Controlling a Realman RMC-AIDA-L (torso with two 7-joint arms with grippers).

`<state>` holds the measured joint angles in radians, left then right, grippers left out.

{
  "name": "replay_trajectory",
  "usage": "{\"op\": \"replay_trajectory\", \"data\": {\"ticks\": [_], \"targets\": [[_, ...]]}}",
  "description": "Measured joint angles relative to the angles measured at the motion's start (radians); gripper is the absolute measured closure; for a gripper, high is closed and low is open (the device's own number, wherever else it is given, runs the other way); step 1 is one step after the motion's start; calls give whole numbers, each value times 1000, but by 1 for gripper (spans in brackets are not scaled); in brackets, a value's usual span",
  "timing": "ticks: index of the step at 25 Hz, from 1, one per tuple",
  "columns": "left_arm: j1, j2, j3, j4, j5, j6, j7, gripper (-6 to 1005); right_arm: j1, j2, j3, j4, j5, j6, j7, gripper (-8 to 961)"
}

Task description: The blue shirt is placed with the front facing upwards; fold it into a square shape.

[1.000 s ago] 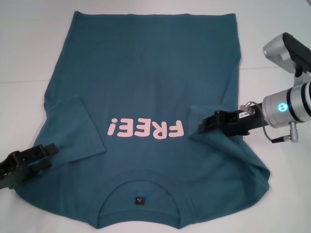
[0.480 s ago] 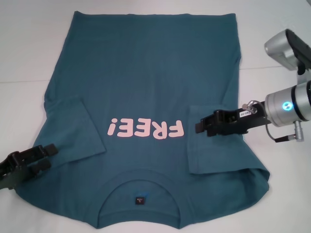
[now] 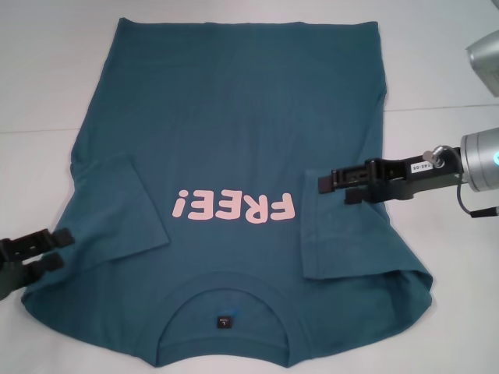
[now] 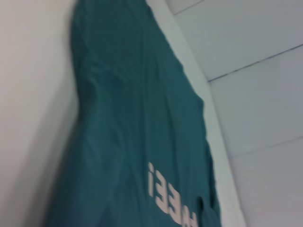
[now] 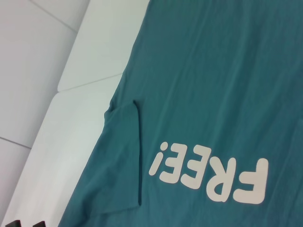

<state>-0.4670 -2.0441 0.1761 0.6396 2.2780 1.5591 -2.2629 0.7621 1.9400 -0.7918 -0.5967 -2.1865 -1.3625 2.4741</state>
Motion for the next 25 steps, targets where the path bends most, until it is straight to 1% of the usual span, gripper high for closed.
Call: {"op": "replay_trajectory", "data": {"ticks": [3,6,9,15,25], "targets": [[11,6,19,48,8,0,-41,372,-6,-3,3,0,0,0,3,159],[23,8,23,81,31,-10,-67,373,-9,-2,3,0,0,5,2,86],[30,8,24,89,59,-31,-72,372,-10,-2,3,0,0,6,2,13],[31,7,30,85,116,-107,-63,372,-12,-3,4,0,1,7,2,13],[34,4,37,54,130,-173,-69,373,-24,-4,16,0,1,7,-4,12]]}}
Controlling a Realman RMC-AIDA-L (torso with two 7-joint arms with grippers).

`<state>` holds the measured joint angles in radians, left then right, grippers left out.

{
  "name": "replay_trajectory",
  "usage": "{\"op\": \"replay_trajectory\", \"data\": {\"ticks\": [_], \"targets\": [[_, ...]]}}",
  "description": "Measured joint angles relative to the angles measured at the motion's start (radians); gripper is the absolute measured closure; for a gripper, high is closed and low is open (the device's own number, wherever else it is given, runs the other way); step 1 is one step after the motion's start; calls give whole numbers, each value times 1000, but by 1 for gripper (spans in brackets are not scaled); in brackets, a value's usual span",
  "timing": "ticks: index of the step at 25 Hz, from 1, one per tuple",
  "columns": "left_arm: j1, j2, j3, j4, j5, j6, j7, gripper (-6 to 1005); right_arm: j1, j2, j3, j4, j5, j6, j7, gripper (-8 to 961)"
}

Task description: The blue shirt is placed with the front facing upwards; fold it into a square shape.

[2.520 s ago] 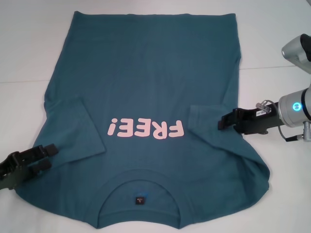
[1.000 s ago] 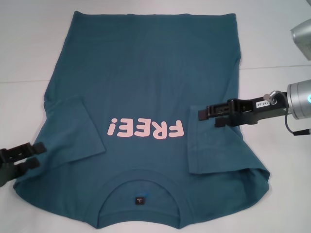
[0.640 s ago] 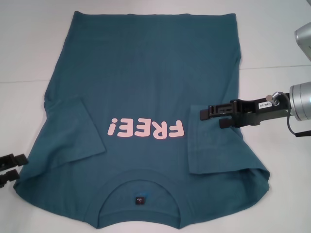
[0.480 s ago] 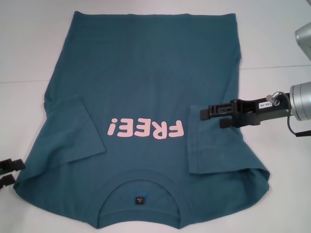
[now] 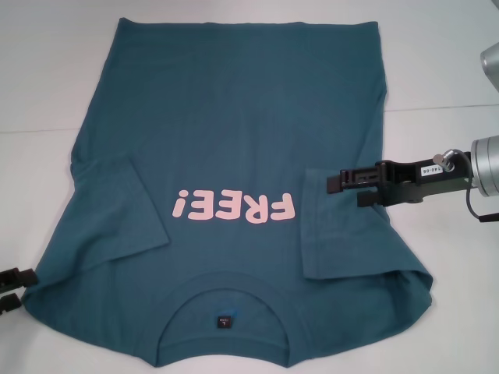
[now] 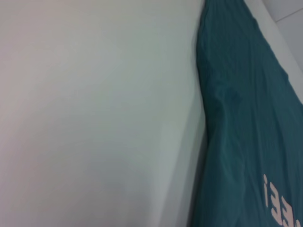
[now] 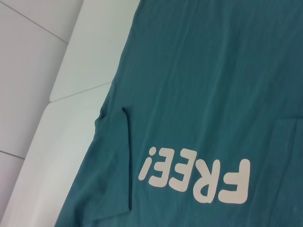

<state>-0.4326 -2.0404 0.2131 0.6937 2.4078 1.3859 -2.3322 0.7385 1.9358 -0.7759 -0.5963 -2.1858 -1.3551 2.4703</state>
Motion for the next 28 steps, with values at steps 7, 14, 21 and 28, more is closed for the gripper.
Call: {"op": "replay_trajectory", "data": {"ticks": [7,14,21,28], "targets": [[-12,-3,44,-32,0,-21,4,373,-1,3,3,0,0,1,-1,12],[-30,-3,43,-48,-8,-39,-22,372,-1,5,3,5,0,5,-2,12],[-27,-3,45,-51,-3,-51,-56,423,-1,4,3,5,0,6,-2,13],[-30,-1,45,-52,-7,-28,-52,686,-1,3,9,7,0,4,-2,13]]}}
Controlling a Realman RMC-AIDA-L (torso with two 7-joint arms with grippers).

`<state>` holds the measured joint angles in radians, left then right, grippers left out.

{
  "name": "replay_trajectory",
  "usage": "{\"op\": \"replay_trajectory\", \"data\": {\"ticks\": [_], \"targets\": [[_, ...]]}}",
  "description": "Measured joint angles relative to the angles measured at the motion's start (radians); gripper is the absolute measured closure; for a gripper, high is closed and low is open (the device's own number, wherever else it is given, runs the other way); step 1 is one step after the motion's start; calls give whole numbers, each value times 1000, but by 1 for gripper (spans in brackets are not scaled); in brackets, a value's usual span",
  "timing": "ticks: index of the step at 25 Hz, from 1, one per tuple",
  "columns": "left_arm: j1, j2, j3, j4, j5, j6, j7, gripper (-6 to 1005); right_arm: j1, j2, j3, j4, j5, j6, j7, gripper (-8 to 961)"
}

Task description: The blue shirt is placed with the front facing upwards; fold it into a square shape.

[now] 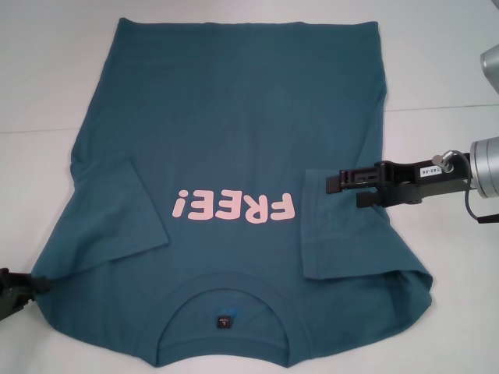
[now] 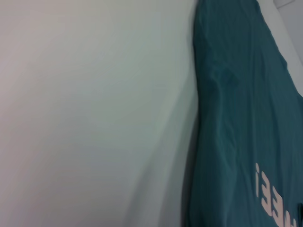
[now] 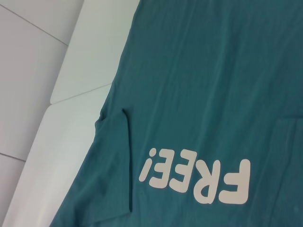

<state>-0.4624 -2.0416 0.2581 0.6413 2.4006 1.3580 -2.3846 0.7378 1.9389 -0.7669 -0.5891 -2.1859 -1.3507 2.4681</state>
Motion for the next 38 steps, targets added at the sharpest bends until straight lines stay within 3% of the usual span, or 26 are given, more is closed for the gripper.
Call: {"op": "replay_trajectory", "data": {"ticks": [5,16,21,23,30,38], "targets": [[-2,6,-15,-1,-7,46,27,949,-1,0,1,1,0,-2,0,13],[-7,25,-93,-15,-77,233,120,986,-4,-3,1,3,-3,-3,0,13],[-14,32,-75,-25,-55,182,102,986,-23,-10,-1,-1,-5,-6,-2,12],[-16,31,-72,-33,-50,175,103,986,-33,-20,-4,-5,-6,-30,-4,12],[-17,30,-72,-38,-52,173,107,986,-87,-85,1,-21,-27,-181,31,12],[-17,28,-71,-38,-53,169,103,986,-135,-101,11,-47,-99,-227,61,12]]}}
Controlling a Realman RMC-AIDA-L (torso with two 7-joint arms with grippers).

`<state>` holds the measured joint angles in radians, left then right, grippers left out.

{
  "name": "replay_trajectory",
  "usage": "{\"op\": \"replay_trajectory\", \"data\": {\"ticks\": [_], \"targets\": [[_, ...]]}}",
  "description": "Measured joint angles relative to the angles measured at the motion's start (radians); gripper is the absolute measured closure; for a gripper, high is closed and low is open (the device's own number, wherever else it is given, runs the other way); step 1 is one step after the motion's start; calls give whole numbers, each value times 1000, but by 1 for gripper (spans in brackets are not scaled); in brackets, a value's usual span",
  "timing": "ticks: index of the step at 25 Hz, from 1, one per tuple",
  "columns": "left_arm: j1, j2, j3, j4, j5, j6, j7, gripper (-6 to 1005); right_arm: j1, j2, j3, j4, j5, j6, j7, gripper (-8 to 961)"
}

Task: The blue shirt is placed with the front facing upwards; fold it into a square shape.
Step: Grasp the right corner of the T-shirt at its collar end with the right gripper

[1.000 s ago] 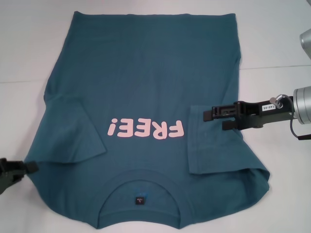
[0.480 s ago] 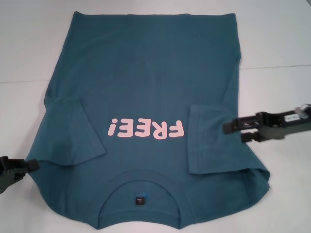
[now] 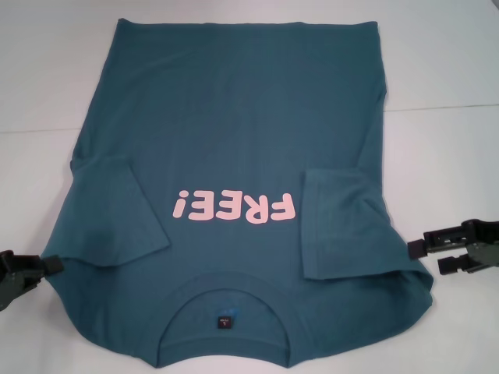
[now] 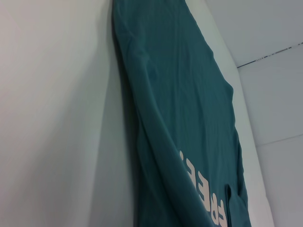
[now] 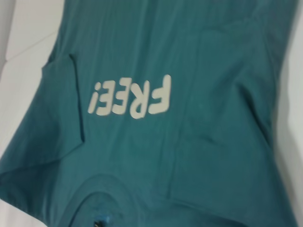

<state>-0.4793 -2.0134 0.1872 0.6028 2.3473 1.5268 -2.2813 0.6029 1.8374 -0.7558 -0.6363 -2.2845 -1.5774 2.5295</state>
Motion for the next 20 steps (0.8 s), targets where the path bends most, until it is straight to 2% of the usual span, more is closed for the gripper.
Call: {"op": "replay_trajectory", "data": {"ticks": [4,15,20], "targets": [[0,0,0,0,-1,-1,-1,986,-7,1,-1,0,-15,-3,0,12],[1,-2,-3,0,-2,-5,-2,986,10,27,-3,8,-91,29,1,13],[2,-2,-6,0,-2,-6,-3,986,28,50,-4,16,-143,57,9,13]]}}
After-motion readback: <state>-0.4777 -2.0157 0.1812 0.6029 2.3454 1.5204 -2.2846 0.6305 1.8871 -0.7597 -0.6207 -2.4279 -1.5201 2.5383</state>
